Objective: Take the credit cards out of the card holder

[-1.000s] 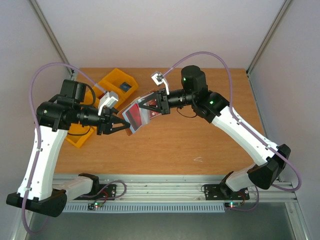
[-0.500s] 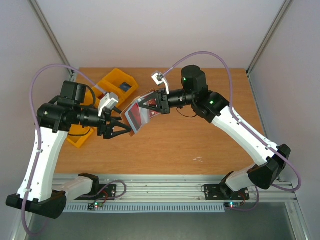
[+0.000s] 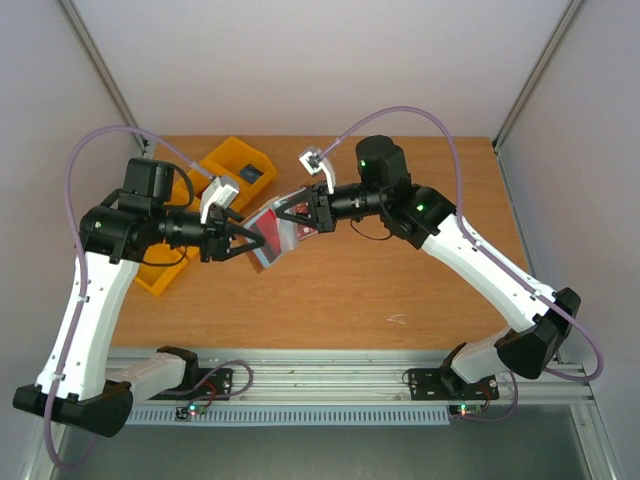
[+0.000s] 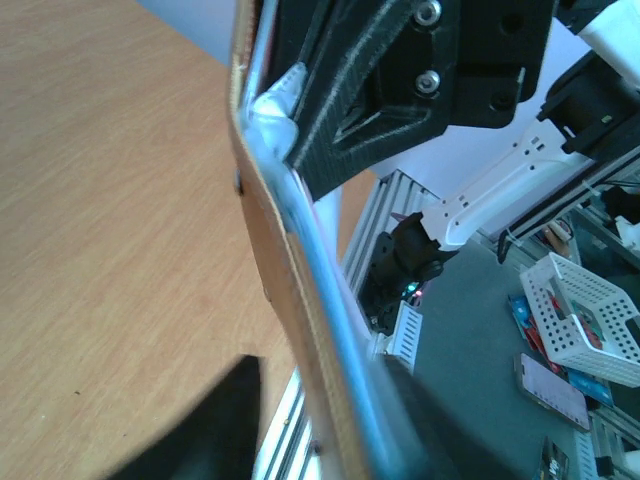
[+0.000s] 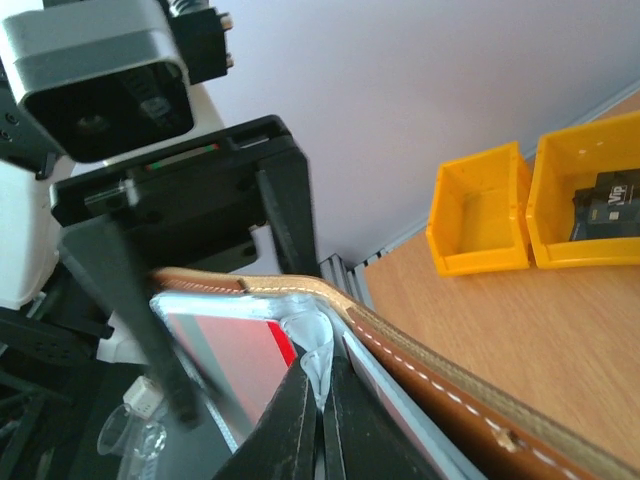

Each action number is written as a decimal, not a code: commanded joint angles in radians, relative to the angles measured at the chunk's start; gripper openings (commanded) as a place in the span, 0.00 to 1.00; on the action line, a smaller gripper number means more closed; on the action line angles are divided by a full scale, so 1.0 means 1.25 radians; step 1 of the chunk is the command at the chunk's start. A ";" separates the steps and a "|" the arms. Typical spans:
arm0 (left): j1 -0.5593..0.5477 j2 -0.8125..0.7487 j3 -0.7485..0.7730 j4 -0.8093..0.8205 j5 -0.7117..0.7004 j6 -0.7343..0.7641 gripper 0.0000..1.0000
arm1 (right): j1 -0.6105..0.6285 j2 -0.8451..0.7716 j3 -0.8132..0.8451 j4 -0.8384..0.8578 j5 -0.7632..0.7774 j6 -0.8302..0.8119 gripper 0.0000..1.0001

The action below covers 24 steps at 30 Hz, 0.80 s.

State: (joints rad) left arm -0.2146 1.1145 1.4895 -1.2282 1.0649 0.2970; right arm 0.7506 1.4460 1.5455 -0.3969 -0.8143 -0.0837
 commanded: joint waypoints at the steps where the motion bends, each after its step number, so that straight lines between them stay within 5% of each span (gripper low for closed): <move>1: -0.003 0.000 -0.007 0.048 -0.039 -0.034 0.08 | 0.004 -0.013 0.021 -0.008 -0.019 -0.043 0.01; 2: -0.002 -0.002 -0.008 0.044 -0.045 -0.031 0.01 | 0.004 -0.016 0.020 -0.018 -0.022 -0.051 0.01; 5: -0.001 -0.005 -0.010 0.030 -0.097 -0.024 0.00 | -0.011 -0.026 0.008 -0.032 -0.026 -0.063 0.02; 8: -0.001 -0.007 -0.028 0.044 -0.274 -0.044 0.00 | -0.043 -0.042 -0.013 -0.076 0.049 -0.074 0.14; 11: -0.001 0.004 -0.042 0.025 -0.472 -0.027 0.00 | -0.058 -0.040 -0.008 -0.208 0.304 -0.128 0.24; 15: -0.011 0.027 -0.049 -0.003 -0.667 0.040 0.00 | -0.064 0.020 0.045 -0.409 0.633 -0.149 0.22; 21: -0.059 0.060 -0.067 0.004 -0.970 0.128 0.00 | -0.046 0.002 0.054 -0.382 0.511 -0.163 0.26; 24: -0.067 0.067 -0.036 -0.017 -0.910 0.133 0.00 | 0.014 0.000 0.050 -0.297 0.361 -0.195 0.28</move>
State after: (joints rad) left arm -0.2806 1.1912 1.4113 -1.2407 0.0315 0.4026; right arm 0.6884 1.4715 1.5852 -0.8589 -0.1917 -0.2634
